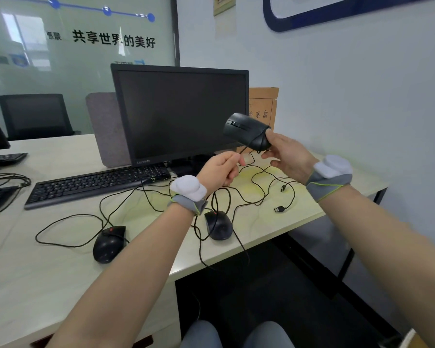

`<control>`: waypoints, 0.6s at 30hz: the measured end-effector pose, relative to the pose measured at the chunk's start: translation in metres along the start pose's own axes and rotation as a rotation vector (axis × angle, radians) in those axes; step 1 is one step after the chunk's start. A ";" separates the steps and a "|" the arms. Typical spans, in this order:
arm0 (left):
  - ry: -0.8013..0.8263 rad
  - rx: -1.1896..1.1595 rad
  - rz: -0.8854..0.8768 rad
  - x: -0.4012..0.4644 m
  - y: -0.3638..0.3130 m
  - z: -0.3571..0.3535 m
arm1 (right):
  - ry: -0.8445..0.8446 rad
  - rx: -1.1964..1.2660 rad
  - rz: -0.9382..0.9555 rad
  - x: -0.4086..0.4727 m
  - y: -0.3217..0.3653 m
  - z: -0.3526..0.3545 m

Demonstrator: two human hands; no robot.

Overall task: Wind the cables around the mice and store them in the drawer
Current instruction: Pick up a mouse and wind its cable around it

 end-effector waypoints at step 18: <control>0.508 0.629 0.506 -0.004 0.013 0.018 | 0.294 -0.797 0.006 -0.025 -0.033 -0.032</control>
Point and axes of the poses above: each hand's wrist, its own x-axis towards the middle knuckle, its own z-axis out of the back of the hand, y = z × x, the point moved 3 cm from there along x, towards the middle knuckle, and after that the axes turned 10 degrees about -z, right-handed, at the moved point
